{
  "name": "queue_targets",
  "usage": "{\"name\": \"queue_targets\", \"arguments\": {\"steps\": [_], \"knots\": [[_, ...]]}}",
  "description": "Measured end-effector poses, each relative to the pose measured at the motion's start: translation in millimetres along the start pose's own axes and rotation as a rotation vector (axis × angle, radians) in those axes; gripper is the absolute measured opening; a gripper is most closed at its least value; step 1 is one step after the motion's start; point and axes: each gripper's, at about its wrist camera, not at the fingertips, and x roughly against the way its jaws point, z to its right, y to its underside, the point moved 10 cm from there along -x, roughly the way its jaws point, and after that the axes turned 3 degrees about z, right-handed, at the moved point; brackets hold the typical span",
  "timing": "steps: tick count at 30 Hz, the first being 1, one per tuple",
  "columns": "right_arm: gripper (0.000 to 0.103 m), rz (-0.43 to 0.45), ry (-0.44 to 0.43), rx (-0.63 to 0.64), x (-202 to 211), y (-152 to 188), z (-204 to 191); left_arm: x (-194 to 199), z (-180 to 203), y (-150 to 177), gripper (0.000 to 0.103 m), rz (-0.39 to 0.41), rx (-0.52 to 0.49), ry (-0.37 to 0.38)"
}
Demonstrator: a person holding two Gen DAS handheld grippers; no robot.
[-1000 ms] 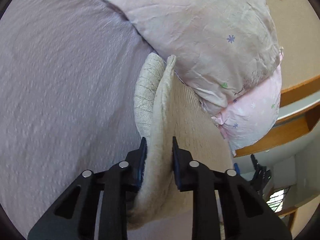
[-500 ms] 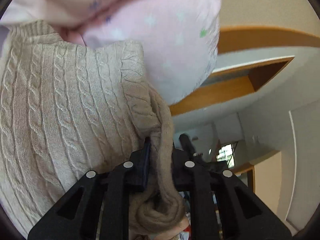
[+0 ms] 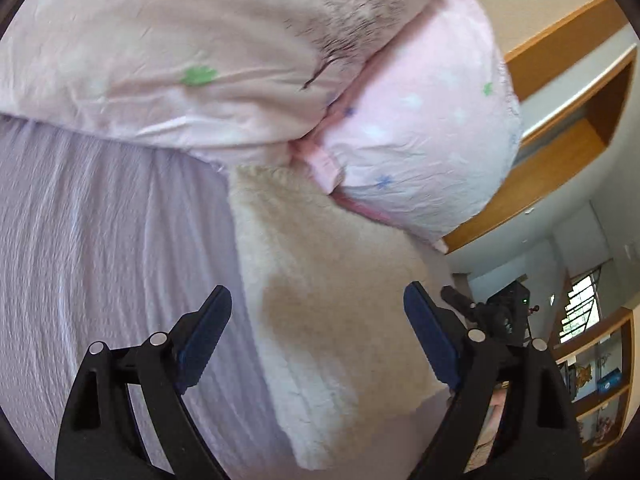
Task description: Fold small clothes
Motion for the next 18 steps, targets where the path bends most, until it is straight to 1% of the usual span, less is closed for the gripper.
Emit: {"name": "queue_targets", "arguments": {"steps": [2, 3, 4, 5, 6, 7, 8, 9, 10, 12, 13, 14, 16, 17, 18], "knots": [[0.096, -0.021, -0.005, 0.010, -4, 6, -2, -13, -10, 11, 0.088, -0.058, 0.024, 0.013], [0.090, -0.035, -0.016, 0.007, -7, 9, -3, -18, -12, 19, 0.088, -0.073, 0.020, 0.019], [0.079, -0.059, -0.035, -0.001, -10, 14, -4, -23, -11, 24, 0.088, -0.089, 0.013, 0.028], [0.067, -0.073, -0.032, 0.001, -14, 17, -4, -28, -8, 31, 0.088, -0.106, 0.006, 0.041], [0.063, -0.065, -0.018, 0.009, -13, 17, -3, -35, -3, 37, 0.088, -0.124, 0.005, 0.050], [0.054, -0.072, -0.027, 0.005, -14, 20, -3, -40, -4, 41, 0.088, -0.132, 0.011, 0.042], [0.048, -0.076, -0.055, -0.012, -15, 23, -4, -43, -1, 43, 0.086, -0.110, 0.016, 0.047], [0.041, -0.071, -0.071, -0.026, -14, 23, -5, -43, -3, 42, 0.072, -0.098, 0.018, 0.036], [0.038, -0.066, -0.082, -0.028, -12, 25, -7, -42, -6, 42, 0.059, -0.097, 0.030, 0.039], [0.035, -0.050, -0.110, -0.011, -9, 28, -18, -27, -9, 38, 0.043, -0.082, 0.040, 0.093], [0.034, -0.051, -0.147, 0.006, -9, 31, -29, -16, -8, 36, 0.040, -0.077, 0.016, 0.109], [0.033, -0.068, -0.192, 0.028, -11, 38, -43, -2, -8, 34, 0.040, -0.060, -0.027, 0.104], [0.032, -0.123, -0.249, 0.087, -25, 56, -72, 32, -13, 27, 0.040, 0.013, -0.126, 0.045], [0.034, -0.146, -0.239, 0.126, -36, 65, -82, 46, -19, 22, 0.040, 0.049, -0.161, 0.008], [0.036, -0.162, -0.194, 0.178, -47, 73, -89, 58, -29, 16, 0.041, 0.074, -0.193, -0.042]]}}
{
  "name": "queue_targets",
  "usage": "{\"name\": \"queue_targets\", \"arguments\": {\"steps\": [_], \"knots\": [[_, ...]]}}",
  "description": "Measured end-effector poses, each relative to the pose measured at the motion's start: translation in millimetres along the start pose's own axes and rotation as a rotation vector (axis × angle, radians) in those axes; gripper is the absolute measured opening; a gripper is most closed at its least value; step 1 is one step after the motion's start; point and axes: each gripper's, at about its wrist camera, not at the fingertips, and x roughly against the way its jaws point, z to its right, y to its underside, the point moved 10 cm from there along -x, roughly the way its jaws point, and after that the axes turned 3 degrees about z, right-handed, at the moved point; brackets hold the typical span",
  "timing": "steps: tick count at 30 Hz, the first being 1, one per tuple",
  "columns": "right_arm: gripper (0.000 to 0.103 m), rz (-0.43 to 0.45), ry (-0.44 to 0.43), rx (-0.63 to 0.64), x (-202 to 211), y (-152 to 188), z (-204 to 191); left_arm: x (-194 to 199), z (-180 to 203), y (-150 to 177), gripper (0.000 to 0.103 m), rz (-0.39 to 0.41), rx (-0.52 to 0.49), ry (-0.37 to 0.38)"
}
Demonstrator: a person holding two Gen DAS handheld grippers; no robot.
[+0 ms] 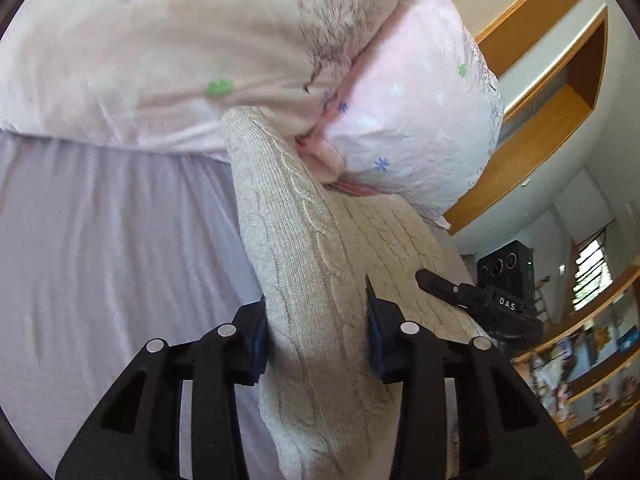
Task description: Fold small clothes
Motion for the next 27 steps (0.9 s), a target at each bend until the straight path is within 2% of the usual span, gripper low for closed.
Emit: {"name": "queue_targets", "arguments": {"steps": [2, 3, 5, 6, 7, 9, 10, 11, 12, 14, 15, 16, 19, 21, 22, 23, 24, 25, 26, 27], "knots": [[0.052, -0.022, 0.139, 0.082, -13, 5, -3, 14, -26, -3, 0.046, 0.020, -0.055, -0.125], [0.055, 0.021, 0.175, 0.097, -6, 2, -5, 21, -37, -1, 0.046, 0.019, -0.061, -0.168], [0.059, 0.163, 0.175, 0.109, 25, -8, -14, 45, -44, 2, 0.052, 0.077, -0.085, -0.203], [0.059, 0.203, 0.142, 0.102, 37, -10, -19, 56, -43, 3, 0.067, 0.106, -0.110, -0.205], [0.059, 0.208, 0.120, 0.094, 42, -11, -22, 68, -41, 4, 0.077, 0.135, -0.129, -0.215], [0.058, 0.157, 0.154, 0.090, 33, -5, -21, 82, -35, 11, 0.078, 0.162, -0.154, -0.225], [0.049, 0.118, 0.179, 0.093, 22, 0, -18, 82, -30, 13, 0.078, 0.154, -0.154, -0.217], [0.026, 0.078, 0.189, 0.096, 11, 6, -17, 81, -25, 19, 0.078, 0.141, -0.147, -0.207], [0.021, 0.074, 0.205, 0.110, 6, 10, -16, 80, -21, 26, 0.079, 0.124, -0.143, -0.194], [0.015, 0.147, 0.239, 0.138, 17, 5, -15, 77, -13, 41, 0.082, 0.090, -0.141, -0.189], [0.014, 0.180, 0.255, 0.100, 24, 1, -9, 74, -10, 49, 0.087, 0.075, -0.144, -0.194], [0.004, 0.214, 0.289, 0.058, 33, -5, 1, 74, -9, 57, 0.091, 0.066, -0.147, -0.202], [0.000, 0.260, 0.432, 0.041, 49, -13, 28, 73, -10, 76, 0.099, 0.053, -0.161, -0.259], [0.000, 0.241, 0.324, 0.017, 53, -3, 22, 71, -9, 84, 0.099, 0.047, -0.184, -0.263], [0.006, 0.250, 0.290, 0.019, 61, 3, 15, 70, -9, 87, 0.102, 0.044, -0.195, -0.272], [0.019, 0.264, 0.274, 0.039, 70, 9, 8, 70, -12, 90, 0.102, 0.041, -0.204, -0.303], [0.043, 0.273, 0.256, 0.065, 80, 17, 1, 70, -15, 91, 0.102, 0.041, -0.211, -0.333], [0.085, 0.285, 0.240, 0.088, 91, 26, -7, 69, -17, 93, 0.102, 0.038, -0.216, -0.354], [0.101, 0.294, 0.218, 0.117, 96, 35, -15, 67, -20, 95, 0.102, 0.033, -0.215, -0.371], [0.101, 0.280, 0.202, 0.147, 98, 46, -23, 65, -24, 98, 0.102, 0.024, -0.208, -0.386]]}}
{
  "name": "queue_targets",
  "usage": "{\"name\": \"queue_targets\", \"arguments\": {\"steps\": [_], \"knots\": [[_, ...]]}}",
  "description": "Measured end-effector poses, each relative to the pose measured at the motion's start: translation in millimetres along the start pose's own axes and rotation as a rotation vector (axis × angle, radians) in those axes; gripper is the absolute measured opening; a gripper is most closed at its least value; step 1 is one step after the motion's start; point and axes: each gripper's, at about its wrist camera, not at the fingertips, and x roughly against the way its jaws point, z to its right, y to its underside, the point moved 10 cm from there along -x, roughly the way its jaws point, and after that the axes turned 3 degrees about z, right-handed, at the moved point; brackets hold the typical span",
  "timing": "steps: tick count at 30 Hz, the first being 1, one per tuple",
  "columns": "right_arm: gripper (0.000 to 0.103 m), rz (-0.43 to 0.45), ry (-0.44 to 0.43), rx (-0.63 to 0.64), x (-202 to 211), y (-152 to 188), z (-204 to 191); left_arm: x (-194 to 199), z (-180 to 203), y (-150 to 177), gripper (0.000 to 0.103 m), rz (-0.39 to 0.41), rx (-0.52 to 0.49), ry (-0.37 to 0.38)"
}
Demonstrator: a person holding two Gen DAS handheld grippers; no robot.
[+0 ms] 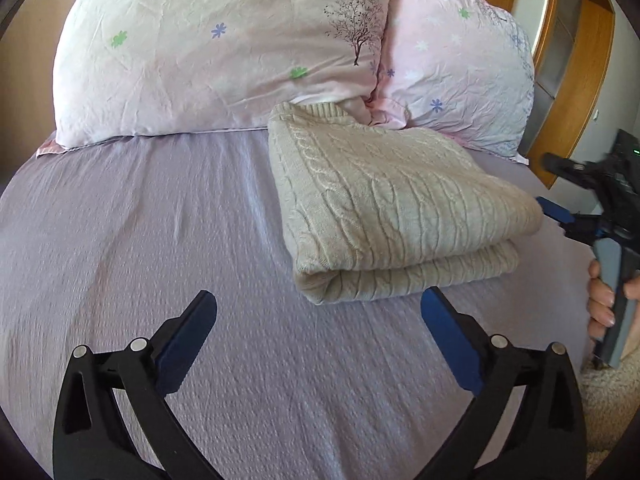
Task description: Fold small clothes
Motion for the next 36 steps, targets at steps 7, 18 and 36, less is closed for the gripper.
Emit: {"name": "queue_targets", "arguments": {"steps": [7, 18, 36], "knots": [[0.101, -0.155, 0.329, 0.312, -17, 78, -17, -20, -4, 21, 0.102, -0.065, 0.018, -0.065], [0.101, -0.231, 0.431, 0.382, -48, 109, -17, -29, -6, 29, 0.102, -0.107, -0.069, -0.173], [0.101, -0.238, 0.461, 0.397, -49, 111, -16, -30, -8, 29, 0.102, -0.107, -0.067, -0.179]]}}
